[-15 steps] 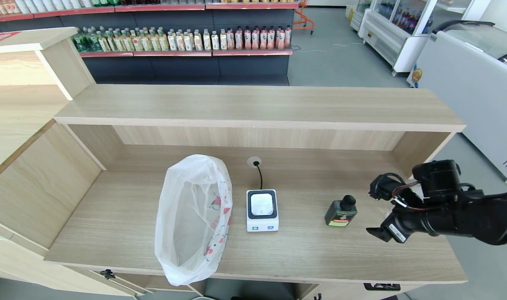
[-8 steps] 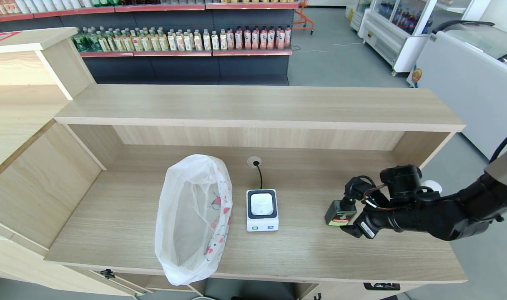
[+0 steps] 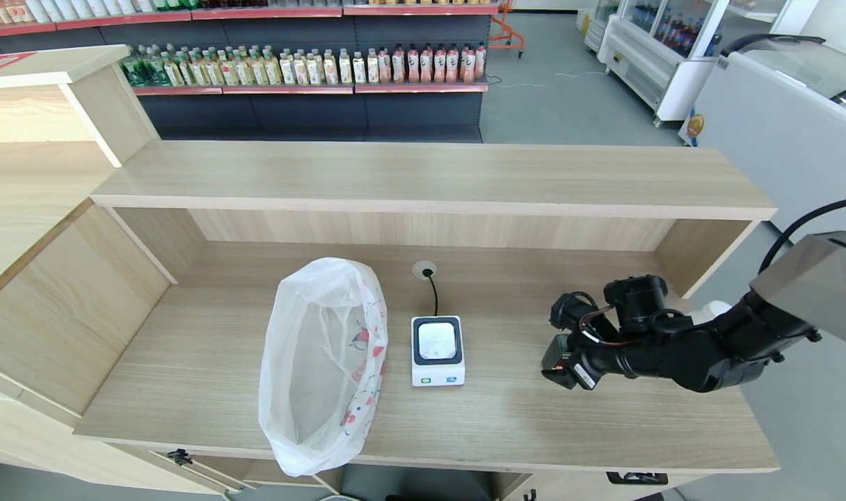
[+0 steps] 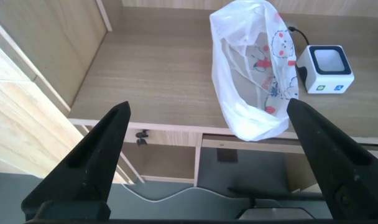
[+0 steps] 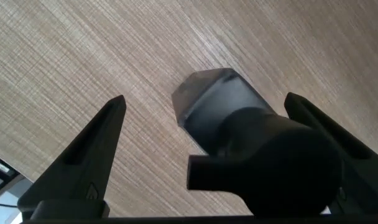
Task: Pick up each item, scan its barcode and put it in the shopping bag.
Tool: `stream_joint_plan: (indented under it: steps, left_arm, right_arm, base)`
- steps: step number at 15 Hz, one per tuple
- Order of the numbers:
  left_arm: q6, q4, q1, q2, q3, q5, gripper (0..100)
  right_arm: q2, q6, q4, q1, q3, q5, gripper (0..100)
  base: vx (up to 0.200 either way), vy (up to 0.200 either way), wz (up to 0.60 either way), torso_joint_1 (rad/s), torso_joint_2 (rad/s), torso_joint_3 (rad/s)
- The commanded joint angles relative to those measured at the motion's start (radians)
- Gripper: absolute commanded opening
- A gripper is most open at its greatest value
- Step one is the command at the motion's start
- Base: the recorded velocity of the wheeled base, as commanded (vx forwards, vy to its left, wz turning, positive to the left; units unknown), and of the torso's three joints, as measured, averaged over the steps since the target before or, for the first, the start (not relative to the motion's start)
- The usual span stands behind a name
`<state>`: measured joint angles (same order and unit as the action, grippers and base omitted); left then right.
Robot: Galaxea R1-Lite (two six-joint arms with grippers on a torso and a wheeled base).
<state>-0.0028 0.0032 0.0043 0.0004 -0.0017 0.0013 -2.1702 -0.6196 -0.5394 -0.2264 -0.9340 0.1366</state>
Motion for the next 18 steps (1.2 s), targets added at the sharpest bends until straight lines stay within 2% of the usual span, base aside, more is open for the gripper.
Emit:
stream_joint_plan:
  steps: [1,3,4,8,9,13,16,18]
  left_arm:
    - [0.0,0.0,0.0,0.0,0.0,0.0,100]
    - [0.0,0.0,0.0,0.0,0.0,0.0,100]
    - [0.0,0.0,0.0,0.0,0.0,0.0,100]
    - [0.0,0.0,0.0,0.0,0.0,0.0,100]
    - [0.0,0.0,0.0,0.0,0.0,0.0,100]
    - [0.0,0.0,0.0,0.0,0.0,0.0,100]
    - [0.0,0.0,0.0,0.0,0.0,0.0,100]
    - [0.0,0.0,0.0,0.0,0.0,0.0,100]
  right_arm:
    - [-0.031,-0.002,0.002,-0.014,-0.035,0.003,100]
    - [-0.045,-0.006,-0.001,-0.016,-0.043,0.005,100]
    - [-0.046,-0.006,-0.001,-0.018,-0.043,0.005,0]
    - [-0.002,0.008,-0.005,-0.016,-0.017,0.003,0]
    - [0.04,0.054,-0.005,-0.014,-0.005,0.003,0]
    - [0.217,0.101,-0.004,0.036,0.118,-0.003,0]
    - [0.412,0.057,-0.019,0.11,0.256,-0.005,0]
    - [0.583,-0.057,-0.057,0.151,0.38,-0.003,0]
  base:
    - [0.0,0.0,0.0,0.0,0.0,0.0]
    - [0.0,0.0,0.0,0.0,0.0,0.0]
    - [0.0,0.0,0.0,0.0,0.0,0.0]
    - [0.0,0.0,0.0,0.0,0.0,0.0]
    - [0.0,0.0,0.0,0.0,0.0,0.0]
    - [0.0,0.0,0.0,0.0,0.0,0.0]
    - [0.0,0.0,0.0,0.0,0.0,0.0]
    - [0.0,0.0,0.0,0.0,0.0,0.0]
